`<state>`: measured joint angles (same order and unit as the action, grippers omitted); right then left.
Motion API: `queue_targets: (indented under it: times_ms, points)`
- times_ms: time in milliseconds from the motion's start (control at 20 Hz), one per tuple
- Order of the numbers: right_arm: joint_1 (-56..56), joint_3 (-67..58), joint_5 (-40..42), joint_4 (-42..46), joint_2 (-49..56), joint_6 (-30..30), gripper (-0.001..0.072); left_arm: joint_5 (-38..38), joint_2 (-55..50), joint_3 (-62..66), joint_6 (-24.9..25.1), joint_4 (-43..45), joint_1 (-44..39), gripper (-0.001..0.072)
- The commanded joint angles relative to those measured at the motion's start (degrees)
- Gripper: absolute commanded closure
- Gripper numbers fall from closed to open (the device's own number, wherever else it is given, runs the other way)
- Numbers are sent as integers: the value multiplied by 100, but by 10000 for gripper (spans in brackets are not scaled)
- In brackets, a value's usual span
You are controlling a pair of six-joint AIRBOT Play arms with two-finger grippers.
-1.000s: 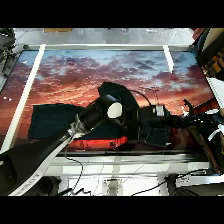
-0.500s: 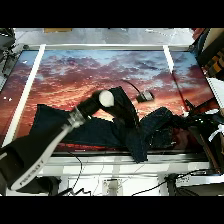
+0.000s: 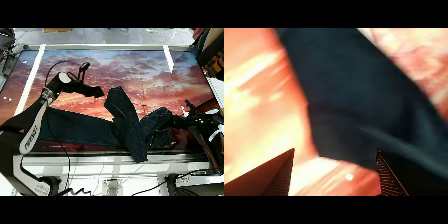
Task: Fold the clothes and pants, and hang the long-sleeved shirts on hangers.
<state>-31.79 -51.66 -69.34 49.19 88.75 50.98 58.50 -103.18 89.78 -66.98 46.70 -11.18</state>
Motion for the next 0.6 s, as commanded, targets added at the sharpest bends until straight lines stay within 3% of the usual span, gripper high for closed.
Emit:
queue_targets:
  times_ms: [0, 200, 400, 450, 500, 550]
  points:
    - [4, 0, -7, -4, 0, -2, 655, 90, -680, 0, -479, -448, 299, 165]
    - [4, 0, -7, -9, 0, 0, 655, -98, -1012, 0, -463, -498, -90, 164]
    - [4, 0, 4, -9, 0, -2, 655, -852, -1040, 4, -461, -518, -439, 168]
    - [4, 0, 17, -11, 0, -2, 654, -1019, -1047, 4, -422, -498, -538, 200]
    - [4, 0, 20, -39, 0, -2, 655, -1126, -1051, 4, -308, -476, -621, 318]
    - [4, 0, 17, -105, 0, -2, 655, -1167, -1051, 7, -245, -479, -682, 533]
